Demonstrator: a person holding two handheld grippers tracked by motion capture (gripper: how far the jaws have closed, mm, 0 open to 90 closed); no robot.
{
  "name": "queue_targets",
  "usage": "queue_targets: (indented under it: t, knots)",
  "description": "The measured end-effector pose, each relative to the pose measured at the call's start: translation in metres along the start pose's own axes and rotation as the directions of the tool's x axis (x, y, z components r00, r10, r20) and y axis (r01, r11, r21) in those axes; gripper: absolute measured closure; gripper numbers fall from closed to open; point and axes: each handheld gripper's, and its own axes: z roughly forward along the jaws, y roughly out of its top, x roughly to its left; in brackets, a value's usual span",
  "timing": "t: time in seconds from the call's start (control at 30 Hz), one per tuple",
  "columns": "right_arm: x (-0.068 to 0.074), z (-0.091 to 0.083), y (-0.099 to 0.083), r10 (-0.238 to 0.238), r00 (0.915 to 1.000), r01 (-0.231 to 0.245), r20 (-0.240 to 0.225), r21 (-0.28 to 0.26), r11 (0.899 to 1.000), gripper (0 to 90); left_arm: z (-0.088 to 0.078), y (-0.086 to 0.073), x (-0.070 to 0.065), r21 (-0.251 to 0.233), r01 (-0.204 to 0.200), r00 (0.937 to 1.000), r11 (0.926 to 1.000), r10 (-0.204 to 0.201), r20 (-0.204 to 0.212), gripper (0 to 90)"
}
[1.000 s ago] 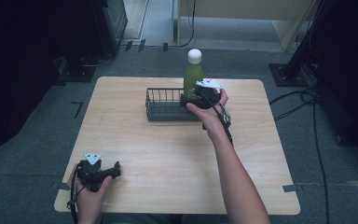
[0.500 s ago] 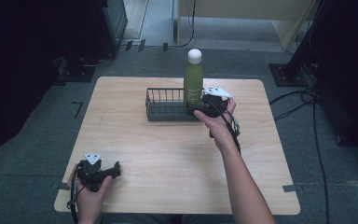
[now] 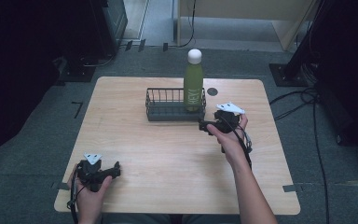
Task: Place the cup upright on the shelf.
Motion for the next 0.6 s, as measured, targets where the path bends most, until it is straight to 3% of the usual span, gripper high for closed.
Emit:
queue_targets:
  t: [0.6]
  knots:
    - [-0.048,-0.036,-0.061,0.049,0.9967,-0.053,0.064,0.058,0.997,0.0,0.000,0.000,0.000,0.000,0.000,1.0000,1.0000,0.000,0.000,0.0]
